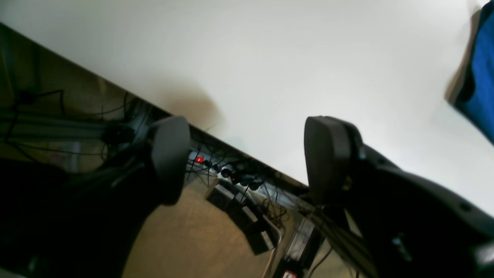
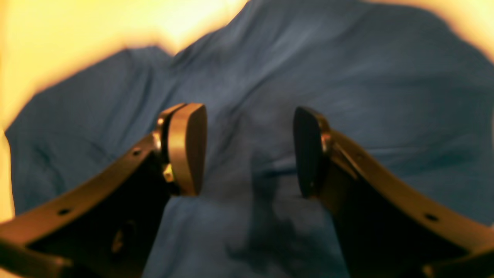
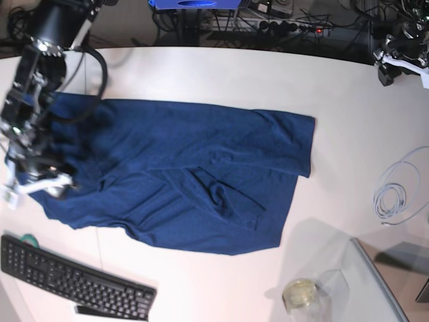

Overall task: Layout the t-shirt on the table in an organized manner, then fold the t-shirt properly
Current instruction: 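Drag the grasped fabric with the right gripper outward to flatten the shirt, then grasp the shirt edge corner with the left gripper, then pull the shirt edge taut between both grippers, spreading it, then release the right gripper and move it to the shirt's lower corner, then grasp the shirt hem corner with the right gripper and pull it outward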

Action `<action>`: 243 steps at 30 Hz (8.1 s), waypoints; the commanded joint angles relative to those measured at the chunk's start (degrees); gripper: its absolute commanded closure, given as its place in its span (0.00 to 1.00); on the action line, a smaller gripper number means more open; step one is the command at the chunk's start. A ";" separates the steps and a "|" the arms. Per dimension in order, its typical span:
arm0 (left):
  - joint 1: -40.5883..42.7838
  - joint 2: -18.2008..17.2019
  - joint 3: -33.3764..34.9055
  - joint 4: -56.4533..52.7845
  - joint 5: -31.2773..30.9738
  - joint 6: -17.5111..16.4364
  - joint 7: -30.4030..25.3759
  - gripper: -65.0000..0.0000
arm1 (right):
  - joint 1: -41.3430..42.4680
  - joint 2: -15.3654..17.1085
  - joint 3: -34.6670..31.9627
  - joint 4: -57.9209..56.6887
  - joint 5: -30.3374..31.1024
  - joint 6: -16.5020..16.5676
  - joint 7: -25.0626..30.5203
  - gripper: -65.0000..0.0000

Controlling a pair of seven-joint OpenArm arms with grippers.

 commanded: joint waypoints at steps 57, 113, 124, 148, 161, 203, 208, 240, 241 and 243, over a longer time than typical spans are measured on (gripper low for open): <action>-9.45 3.95 15.63 -15.33 -6.78 -0.52 -9.75 0.31 | -4.55 6.86 33.92 -35.72 23.17 23.53 0.84 0.49; 3.56 4.04 22.49 -1.96 -7.22 -0.52 -5.53 1.00 | -12.29 8.44 34.10 -26.14 23.17 23.53 -5.23 1.00; 4.26 4.04 22.40 -2.14 -7.13 -0.52 -5.53 1.00 | -12.90 8.27 34.01 -26.14 23.25 23.53 -5.23 0.93; 1.98 0.61 3.77 3.22 -6.96 -0.52 -5.27 0.14 | 5.65 16.70 21.09 -22.36 10.77 23.44 -4.52 0.55; 4.79 0.70 3.68 6.48 -6.78 -0.52 -5.27 0.14 | 27.10 16.97 4.21 -52.34 -5.85 23.44 11.92 0.55; 6.37 0.79 25.04 6.48 -6.78 -0.52 -5.53 0.14 | 27.80 15.30 4.03 -63.06 -6.11 18.70 23.61 0.98; 6.28 0.79 25.13 6.48 -6.78 -0.52 -5.53 0.14 | 26.13 15.21 4.03 -57.61 -6.11 18.78 23.08 1.00; 6.11 0.79 25.13 4.81 -6.78 -0.52 -5.53 0.14 | -2.79 -2.20 4.03 -3.81 -5.85 23.00 0.40 1.00; 6.02 0.79 25.13 4.81 -6.78 -0.52 -5.53 0.14 | -3.50 -2.64 4.03 -3.81 -5.85 23.00 0.40 1.00; 6.02 0.79 25.13 4.81 -6.78 -0.52 -5.53 0.14 | -4.90 -3.25 4.03 -3.90 -5.85 23.00 -0.04 1.00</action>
